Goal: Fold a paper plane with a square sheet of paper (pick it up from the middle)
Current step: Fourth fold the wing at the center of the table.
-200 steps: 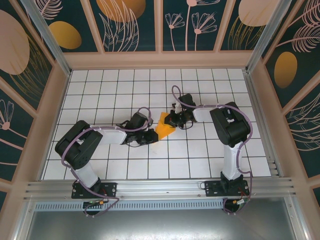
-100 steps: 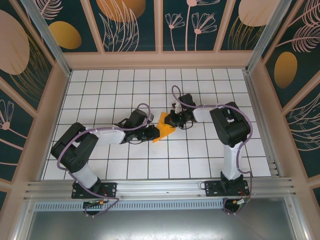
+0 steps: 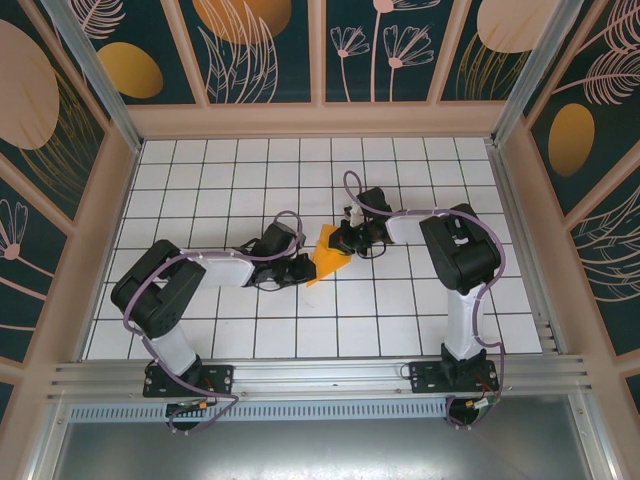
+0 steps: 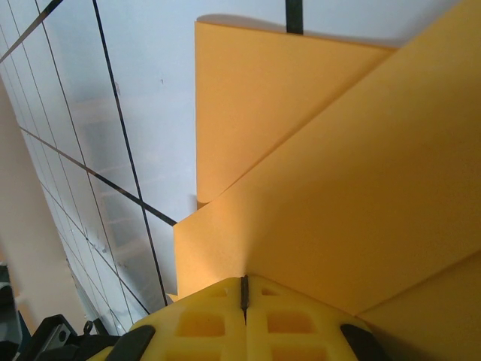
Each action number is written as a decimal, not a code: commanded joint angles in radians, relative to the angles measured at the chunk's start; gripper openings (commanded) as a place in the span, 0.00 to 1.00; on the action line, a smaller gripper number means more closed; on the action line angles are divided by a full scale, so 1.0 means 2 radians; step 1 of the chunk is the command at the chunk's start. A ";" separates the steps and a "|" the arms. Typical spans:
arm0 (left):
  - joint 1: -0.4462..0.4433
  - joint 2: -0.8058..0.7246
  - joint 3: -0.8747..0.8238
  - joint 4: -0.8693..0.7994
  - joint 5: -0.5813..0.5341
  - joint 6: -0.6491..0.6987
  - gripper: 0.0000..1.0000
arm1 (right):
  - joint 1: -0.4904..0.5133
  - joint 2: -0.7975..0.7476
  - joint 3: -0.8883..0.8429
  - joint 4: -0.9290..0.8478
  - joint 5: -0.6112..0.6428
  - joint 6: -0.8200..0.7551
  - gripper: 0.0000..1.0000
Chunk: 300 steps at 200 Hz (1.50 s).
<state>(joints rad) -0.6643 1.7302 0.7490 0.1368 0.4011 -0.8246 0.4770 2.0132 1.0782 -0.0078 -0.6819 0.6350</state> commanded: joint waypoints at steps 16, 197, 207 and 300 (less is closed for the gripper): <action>0.000 0.009 -0.006 -0.029 -0.021 0.005 0.11 | 0.009 0.061 -0.020 -0.061 0.079 -0.007 0.04; 0.000 0.004 -0.038 -0.043 -0.038 0.013 0.00 | 0.042 -0.056 -0.031 0.024 -0.034 -0.066 0.05; 0.000 0.002 -0.038 -0.042 -0.037 0.012 0.00 | 0.043 -0.052 -0.030 0.022 -0.036 -0.066 0.05; 0.000 -0.005 -0.026 -0.013 -0.016 0.009 0.00 | 0.046 0.001 -0.012 -0.012 -0.017 -0.067 0.04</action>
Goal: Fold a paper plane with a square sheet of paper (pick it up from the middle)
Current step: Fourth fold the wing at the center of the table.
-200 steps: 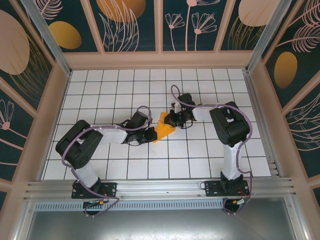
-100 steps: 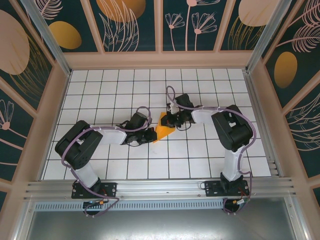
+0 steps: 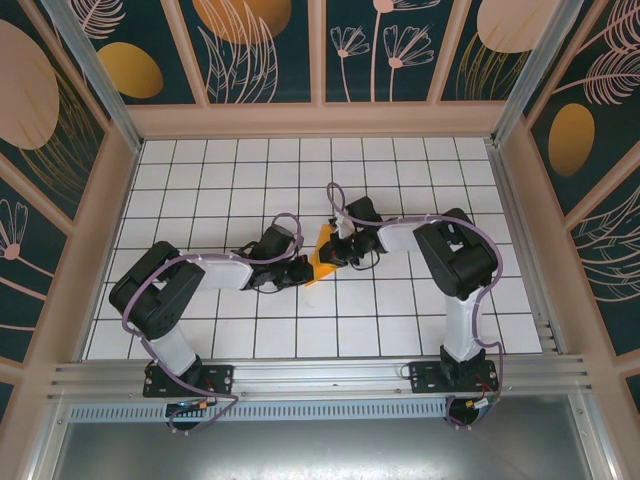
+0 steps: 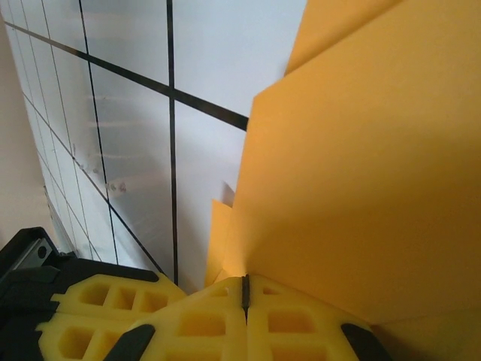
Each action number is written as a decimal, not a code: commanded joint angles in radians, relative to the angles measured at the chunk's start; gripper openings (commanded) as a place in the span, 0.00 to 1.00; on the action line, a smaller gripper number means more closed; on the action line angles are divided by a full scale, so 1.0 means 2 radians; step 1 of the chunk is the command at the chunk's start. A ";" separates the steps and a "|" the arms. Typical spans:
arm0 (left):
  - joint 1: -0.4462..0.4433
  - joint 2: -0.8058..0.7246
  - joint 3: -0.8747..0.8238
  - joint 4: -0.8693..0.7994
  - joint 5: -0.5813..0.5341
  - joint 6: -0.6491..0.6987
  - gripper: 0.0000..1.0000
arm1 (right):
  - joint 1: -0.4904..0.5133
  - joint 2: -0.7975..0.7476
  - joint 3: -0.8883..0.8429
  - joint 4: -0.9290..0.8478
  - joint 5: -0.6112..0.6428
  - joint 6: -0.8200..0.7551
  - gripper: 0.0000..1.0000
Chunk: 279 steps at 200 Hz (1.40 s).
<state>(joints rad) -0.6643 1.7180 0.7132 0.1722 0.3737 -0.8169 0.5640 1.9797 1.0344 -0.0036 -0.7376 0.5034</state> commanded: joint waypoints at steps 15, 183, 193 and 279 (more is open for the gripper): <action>0.001 -0.020 -0.001 -0.020 0.001 0.005 0.00 | 0.003 0.021 0.011 -0.021 0.017 -0.003 0.04; 0.000 0.014 0.004 -0.067 -0.039 0.005 0.00 | 0.016 -0.016 0.013 -0.012 -0.006 -0.030 0.04; 0.000 0.015 0.005 -0.069 -0.041 0.005 0.00 | 0.019 -0.008 0.019 -0.027 -0.008 -0.039 0.04; 0.000 0.006 -0.009 -0.081 -0.046 0.004 0.00 | -0.047 0.037 0.059 -0.075 0.029 -0.068 0.04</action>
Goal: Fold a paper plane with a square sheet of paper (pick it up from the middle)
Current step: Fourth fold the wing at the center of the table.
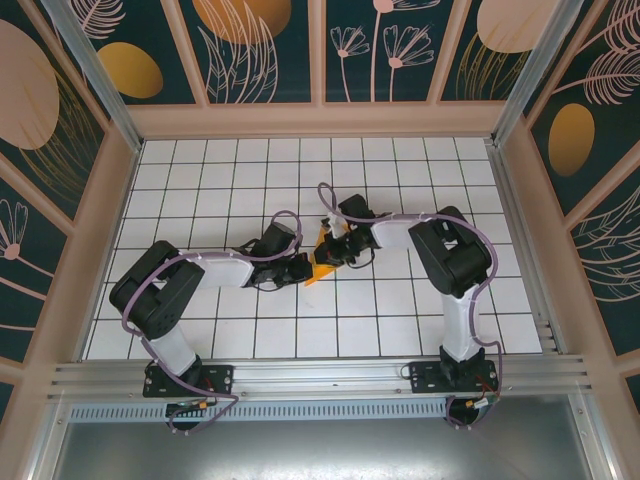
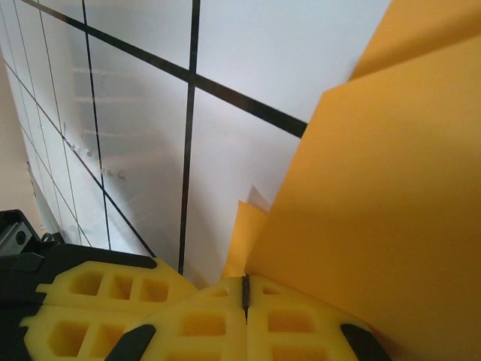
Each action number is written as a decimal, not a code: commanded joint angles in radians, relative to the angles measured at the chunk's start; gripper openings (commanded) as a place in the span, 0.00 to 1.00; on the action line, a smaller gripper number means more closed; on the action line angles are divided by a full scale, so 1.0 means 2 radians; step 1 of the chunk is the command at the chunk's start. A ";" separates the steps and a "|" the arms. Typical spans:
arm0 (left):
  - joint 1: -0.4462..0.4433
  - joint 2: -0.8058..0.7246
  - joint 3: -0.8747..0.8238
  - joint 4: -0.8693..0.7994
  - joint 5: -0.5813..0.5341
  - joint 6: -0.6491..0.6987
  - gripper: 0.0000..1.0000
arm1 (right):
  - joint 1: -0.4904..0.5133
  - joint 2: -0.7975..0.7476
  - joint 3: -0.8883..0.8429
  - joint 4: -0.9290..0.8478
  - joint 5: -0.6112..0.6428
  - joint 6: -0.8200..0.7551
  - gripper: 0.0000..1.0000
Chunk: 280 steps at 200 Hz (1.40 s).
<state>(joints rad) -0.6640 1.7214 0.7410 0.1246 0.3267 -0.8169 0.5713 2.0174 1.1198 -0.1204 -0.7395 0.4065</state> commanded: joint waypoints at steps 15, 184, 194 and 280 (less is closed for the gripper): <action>0.000 0.004 -0.026 -0.055 -0.021 0.003 0.00 | -0.074 0.021 0.025 -0.009 0.039 -0.019 0.04; -0.001 0.004 -0.008 -0.047 -0.013 0.015 0.00 | -0.027 -0.088 -0.038 0.047 0.103 0.049 0.05; 0.000 0.004 -0.008 -0.047 -0.014 0.015 0.00 | -0.015 -0.080 -0.041 0.050 0.101 0.053 0.04; -0.001 0.004 -0.009 -0.053 -0.017 0.014 0.00 | 0.034 -0.014 -0.019 0.029 0.085 0.035 0.00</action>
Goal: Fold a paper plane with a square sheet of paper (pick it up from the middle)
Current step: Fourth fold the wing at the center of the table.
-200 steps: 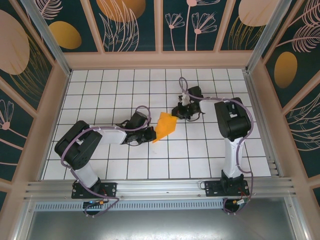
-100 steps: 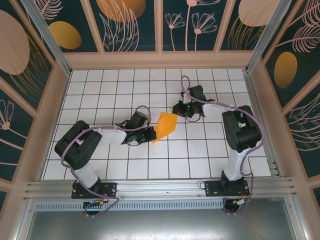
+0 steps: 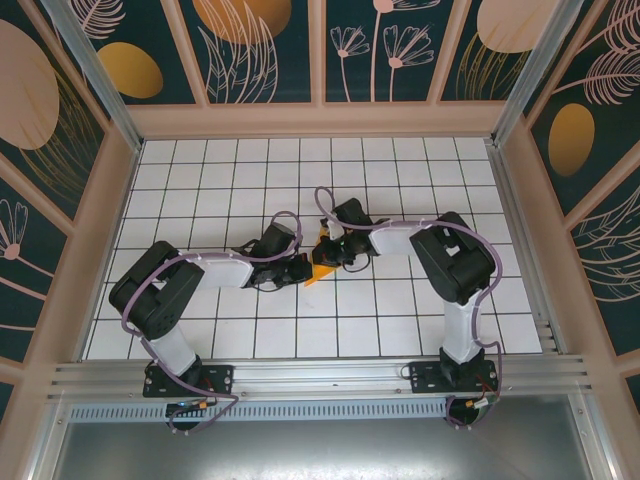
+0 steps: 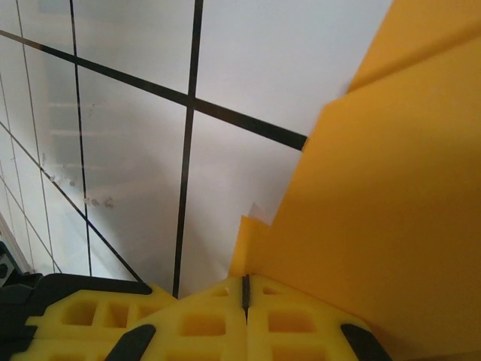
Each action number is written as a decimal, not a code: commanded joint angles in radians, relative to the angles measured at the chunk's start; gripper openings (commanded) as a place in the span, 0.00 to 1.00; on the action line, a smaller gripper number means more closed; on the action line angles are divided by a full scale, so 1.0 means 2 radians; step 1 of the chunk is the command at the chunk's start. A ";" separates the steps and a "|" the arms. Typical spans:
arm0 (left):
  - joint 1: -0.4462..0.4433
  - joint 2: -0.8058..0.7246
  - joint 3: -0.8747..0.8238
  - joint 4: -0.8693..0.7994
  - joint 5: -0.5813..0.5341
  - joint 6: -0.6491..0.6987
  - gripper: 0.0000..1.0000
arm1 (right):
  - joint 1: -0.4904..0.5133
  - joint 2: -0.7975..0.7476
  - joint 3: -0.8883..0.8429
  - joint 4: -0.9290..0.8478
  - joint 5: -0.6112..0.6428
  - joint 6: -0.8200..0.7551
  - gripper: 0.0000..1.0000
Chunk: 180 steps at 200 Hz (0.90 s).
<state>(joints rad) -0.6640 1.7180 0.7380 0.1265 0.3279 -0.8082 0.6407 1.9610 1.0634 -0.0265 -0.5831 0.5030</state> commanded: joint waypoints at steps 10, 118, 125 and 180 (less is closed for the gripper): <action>0.000 0.007 -0.008 -0.054 -0.017 0.009 0.00 | -0.008 0.016 0.006 -0.018 0.011 -0.015 0.00; -0.001 0.005 -0.025 -0.048 0.002 0.010 0.00 | -0.167 0.052 0.061 -0.005 0.006 -0.019 0.00; -0.001 0.005 -0.020 -0.048 0.004 0.013 0.00 | -0.168 0.045 0.062 -0.004 0.006 -0.017 0.00; 0.000 -0.021 0.075 -0.051 0.000 0.039 0.24 | -0.161 -0.076 -0.004 0.026 0.015 0.053 0.13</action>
<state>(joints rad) -0.6640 1.7176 0.7891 0.0700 0.3351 -0.7734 0.3069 1.9511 1.1164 -0.0238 -0.5915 0.5213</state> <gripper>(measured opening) 0.161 0.069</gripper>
